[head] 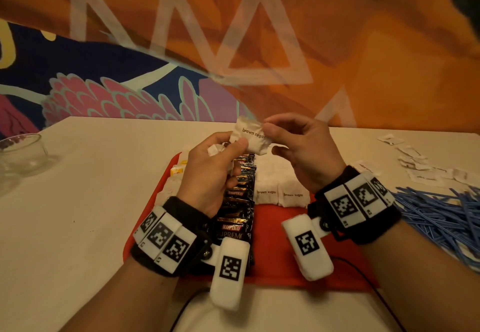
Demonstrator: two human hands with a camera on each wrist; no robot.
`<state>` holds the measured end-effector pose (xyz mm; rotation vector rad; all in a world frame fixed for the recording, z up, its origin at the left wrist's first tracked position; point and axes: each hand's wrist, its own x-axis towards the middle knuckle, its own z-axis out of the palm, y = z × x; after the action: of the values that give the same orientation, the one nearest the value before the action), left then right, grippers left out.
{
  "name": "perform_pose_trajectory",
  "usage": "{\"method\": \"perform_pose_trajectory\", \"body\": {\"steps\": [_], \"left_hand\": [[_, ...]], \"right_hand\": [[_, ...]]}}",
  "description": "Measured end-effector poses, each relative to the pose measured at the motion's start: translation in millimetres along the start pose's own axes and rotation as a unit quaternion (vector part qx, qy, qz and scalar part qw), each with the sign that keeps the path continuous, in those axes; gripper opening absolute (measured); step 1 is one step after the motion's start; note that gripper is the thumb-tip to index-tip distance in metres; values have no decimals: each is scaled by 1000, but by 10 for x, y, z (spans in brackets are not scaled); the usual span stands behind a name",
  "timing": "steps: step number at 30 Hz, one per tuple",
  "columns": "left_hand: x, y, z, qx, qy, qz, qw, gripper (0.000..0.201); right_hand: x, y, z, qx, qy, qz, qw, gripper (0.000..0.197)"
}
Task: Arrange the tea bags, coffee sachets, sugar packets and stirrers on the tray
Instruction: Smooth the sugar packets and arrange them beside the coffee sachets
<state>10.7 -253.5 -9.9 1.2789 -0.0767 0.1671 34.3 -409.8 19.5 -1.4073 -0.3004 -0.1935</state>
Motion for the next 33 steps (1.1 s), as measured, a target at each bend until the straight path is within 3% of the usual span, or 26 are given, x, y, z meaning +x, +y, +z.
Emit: {"method": "perform_pose_trajectory", "body": {"steps": [3,6,8,11,16,22,26,28,33], "left_hand": [[3,4,6,-8,1,-5,1000,6],[3,8,0,-16,0,-2,1000,4],[1,7,-5,-7,-1,3,1000,6],[9,6,-11,12,2,4,1000,10],[8,8,-12,30,22,43,998,14],[6,20,8,3,52,49,997,16],[3,16,7,4,43,50,998,18],[2,17,5,14,36,49,998,18],[0,20,16,28,34,52,998,16]], "right_hand": [[17,21,-3,3,20,-30,999,9],[0,26,-25,-31,-39,2,999,32],[-28,25,-17,-70,-84,1,994,26],[-27,14,-39,-131,-95,-23,987,18],[-22,-34,-84,-180,-146,-15,973,20],[24,-27,-128,-207,-99,-10,973,24],[10,8,-95,-131,-93,-16,987,20],[-2,20,-48,-102,-95,-25,990,9],[2,36,-1,-78,-33,-75,994,9]]}}
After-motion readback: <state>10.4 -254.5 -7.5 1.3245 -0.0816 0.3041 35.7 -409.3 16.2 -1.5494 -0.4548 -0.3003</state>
